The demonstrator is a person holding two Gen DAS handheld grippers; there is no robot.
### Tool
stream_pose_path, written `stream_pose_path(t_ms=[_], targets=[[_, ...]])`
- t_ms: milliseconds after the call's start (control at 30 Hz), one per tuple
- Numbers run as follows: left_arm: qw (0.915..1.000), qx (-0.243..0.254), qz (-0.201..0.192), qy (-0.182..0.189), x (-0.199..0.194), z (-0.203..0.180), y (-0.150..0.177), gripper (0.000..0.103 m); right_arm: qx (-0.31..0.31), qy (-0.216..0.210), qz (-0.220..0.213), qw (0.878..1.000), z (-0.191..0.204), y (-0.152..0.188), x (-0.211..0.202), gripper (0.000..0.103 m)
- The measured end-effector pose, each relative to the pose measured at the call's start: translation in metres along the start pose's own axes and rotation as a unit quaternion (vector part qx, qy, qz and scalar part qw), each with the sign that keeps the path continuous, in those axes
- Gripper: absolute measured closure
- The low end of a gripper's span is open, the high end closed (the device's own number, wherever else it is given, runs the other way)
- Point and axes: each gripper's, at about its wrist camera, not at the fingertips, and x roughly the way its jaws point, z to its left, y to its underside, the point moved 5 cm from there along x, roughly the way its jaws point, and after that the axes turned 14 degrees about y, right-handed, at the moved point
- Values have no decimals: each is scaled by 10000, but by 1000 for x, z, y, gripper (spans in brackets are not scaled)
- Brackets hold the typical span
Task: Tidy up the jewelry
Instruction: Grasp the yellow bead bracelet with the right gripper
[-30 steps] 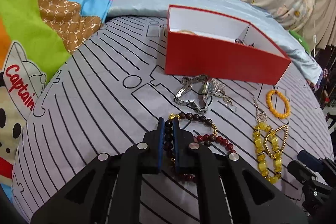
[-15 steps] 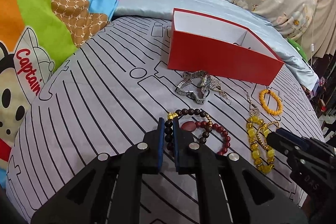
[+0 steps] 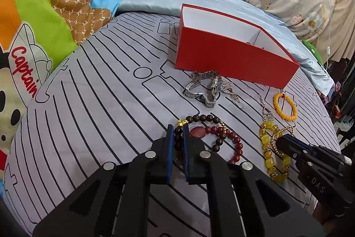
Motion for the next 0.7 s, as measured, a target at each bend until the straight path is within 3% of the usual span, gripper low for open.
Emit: stream_pose_path(t_ms=[233,500,700], targets=[[10000,46,20,-24,1,-2,1,95,99,-97,-76,9999,-2,-4,-9,94],[9997,166,13,-157,-1,-6,1,95,136,-255,-351,9990,-7,-18,-46,94],[9999,89,-35,-61,-12,-10,-4,95,148,-244,-576,9979,-16,-29,-69,94]])
